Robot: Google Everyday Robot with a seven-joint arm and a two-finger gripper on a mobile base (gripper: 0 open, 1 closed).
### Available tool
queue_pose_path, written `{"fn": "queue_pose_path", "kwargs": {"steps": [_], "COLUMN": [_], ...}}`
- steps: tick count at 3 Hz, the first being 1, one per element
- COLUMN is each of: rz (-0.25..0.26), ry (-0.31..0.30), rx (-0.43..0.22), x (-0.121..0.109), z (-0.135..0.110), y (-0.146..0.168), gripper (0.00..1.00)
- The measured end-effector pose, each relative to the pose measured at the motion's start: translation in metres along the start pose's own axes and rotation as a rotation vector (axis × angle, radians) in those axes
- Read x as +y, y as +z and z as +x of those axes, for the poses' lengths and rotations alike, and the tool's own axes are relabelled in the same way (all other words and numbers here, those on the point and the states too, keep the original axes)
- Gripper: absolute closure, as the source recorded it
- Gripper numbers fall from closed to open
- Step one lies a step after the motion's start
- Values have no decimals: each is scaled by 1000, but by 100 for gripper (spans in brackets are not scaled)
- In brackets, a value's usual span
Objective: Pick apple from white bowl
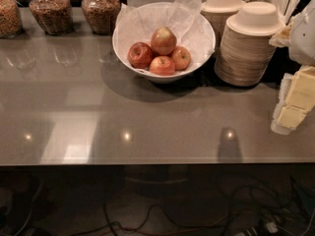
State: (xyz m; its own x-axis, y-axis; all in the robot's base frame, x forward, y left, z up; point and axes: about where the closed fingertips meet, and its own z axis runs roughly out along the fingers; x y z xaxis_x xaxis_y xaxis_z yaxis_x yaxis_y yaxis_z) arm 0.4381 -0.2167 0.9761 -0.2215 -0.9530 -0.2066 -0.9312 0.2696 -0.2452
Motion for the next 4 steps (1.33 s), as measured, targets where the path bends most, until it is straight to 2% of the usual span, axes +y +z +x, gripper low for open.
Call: {"fn": "queue_pose_path", "kwargs": {"steps": [2,3,4], "rz": [8,39,106], "ry": [1,18,70], "rx": [-22,-128,-279], "x": [-2,-12,-39], "z": [-3,-15,-39], "y": [1,17,35], "gripper": [0,0,0]}}
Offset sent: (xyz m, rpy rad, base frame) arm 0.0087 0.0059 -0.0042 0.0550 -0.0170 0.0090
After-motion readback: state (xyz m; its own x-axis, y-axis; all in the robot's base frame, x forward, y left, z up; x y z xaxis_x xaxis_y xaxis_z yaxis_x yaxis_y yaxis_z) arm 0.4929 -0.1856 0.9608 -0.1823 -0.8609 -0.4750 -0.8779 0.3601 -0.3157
